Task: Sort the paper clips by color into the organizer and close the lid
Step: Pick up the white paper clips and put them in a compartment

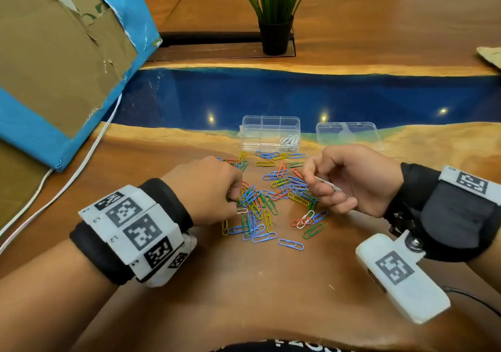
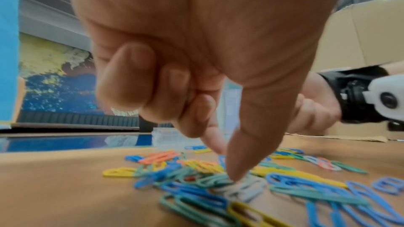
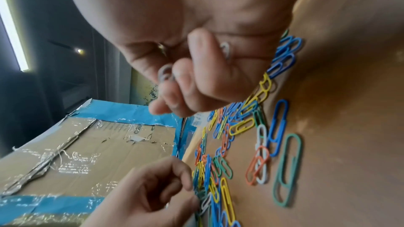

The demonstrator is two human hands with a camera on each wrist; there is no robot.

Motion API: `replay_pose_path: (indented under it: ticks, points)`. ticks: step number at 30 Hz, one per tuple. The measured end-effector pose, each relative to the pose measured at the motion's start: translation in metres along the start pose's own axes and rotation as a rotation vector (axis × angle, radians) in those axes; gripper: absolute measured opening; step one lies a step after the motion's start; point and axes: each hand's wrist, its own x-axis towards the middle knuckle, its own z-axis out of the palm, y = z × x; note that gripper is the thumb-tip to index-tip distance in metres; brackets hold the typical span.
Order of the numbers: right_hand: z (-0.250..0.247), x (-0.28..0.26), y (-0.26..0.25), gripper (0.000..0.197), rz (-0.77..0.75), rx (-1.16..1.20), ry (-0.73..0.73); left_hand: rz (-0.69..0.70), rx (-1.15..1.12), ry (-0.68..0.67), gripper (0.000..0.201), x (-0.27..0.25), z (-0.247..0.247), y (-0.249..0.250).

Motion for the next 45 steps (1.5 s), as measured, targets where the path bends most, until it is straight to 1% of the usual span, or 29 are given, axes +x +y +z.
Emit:
replay_pose_path:
  ticks: [2, 4, 5, 6, 8, 9, 11, 13, 17, 20, 24, 26, 29, 31, 33, 35, 38, 41, 45]
  points:
    - [0.002, 0.0, -0.001, 0.019, 0.034, 0.007, -0.034, 0.0, -0.018, 0.009, 0.004, 0.0, -0.001, -0.007]
    - [0.003, 0.0, -0.001, 0.021, 0.053, -0.083, -0.008, 0.007, -0.007, -0.014, 0.003, -0.002, -0.001, -0.008]
    - [0.004, 0.0, 0.0, 0.025, 0.038, -0.215, 0.032, 0.015, 0.004, -0.028, 0.003, -0.003, -0.001, -0.007]
    - [0.005, -0.001, 0.0, 0.025, 0.005, -0.414, 0.068, 0.023, 0.012, -0.036, 0.004, -0.003, 0.0, -0.005]
    - [0.009, -0.003, 0.0, 0.017, -0.086, -0.877, 0.112, 0.024, 0.044, -0.033, 0.009, -0.003, 0.002, -0.001]
    - [0.011, -0.004, -0.001, 0.011, -0.127, -1.061, 0.123, 0.015, 0.067, -0.025, 0.011, -0.001, 0.002, 0.0]
    - [0.013, -0.006, -0.002, 0.005, -0.125, -1.282, 0.146, -0.004, 0.101, -0.002, 0.013, 0.001, 0.001, 0.002]
    - [0.016, -0.006, -0.001, 0.004, -0.095, -1.388, 0.157, -0.011, 0.115, 0.005, 0.011, 0.002, 0.0, 0.005]
    - [0.018, -0.004, 0.004, 0.003, -0.067, -1.437, 0.167, 0.005, 0.093, -0.033, 0.008, 0.002, 0.0, 0.007]
    - [0.02, -0.004, 0.004, 0.003, -0.049, -1.458, 0.166, 0.012, 0.028, -0.078, 0.007, 0.003, 0.002, 0.003]
    - [0.019, -0.002, 0.004, 0.008, -0.045, -1.462, 0.159, 0.066, -0.103, -0.094, 0.016, 0.002, 0.004, 0.0]
    - [0.019, -0.002, 0.005, 0.007, -0.071, -1.456, 0.17, 0.075, -0.191, -0.068, 0.024, 0.002, 0.004, 0.0]
    - [0.019, -0.002, 0.003, 0.013, -0.136, -1.47, 0.185, 0.104, -0.274, -0.029, 0.033, 0.004, 0.004, 0.0]
    - [0.021, -0.001, 0.003, 0.016, -0.196, -1.491, 0.169, 0.127, -0.357, -0.019, 0.037, 0.006, 0.006, 0.0]
    - [0.023, 0.002, 0.002, 0.022, -0.224, -1.512, 0.149, 0.134, -0.482, -0.005, 0.038, 0.008, 0.007, -0.001]
    - [0.026, 0.004, 0.0, 0.022, -0.218, -1.565, 0.14, 0.126, -0.627, 0.008, 0.031, 0.009, 0.007, -0.001]
    - [0.031, 0.005, -0.004, 0.006, -0.221, -1.656, 0.136, 0.081, -0.827, 0.022, 0.02, 0.012, 0.004, -0.002]
    - [0.033, 0.005, -0.006, 0.006, -0.194, -1.688, 0.127, 0.021, -1.045, 0.075, 0.02, 0.017, 0.003, -0.006]
    - [0.034, 0.006, -0.004, 0.009, -0.127, -1.679, 0.089, -0.057, -1.194, 0.129, 0.025, 0.022, 0.004, -0.01]
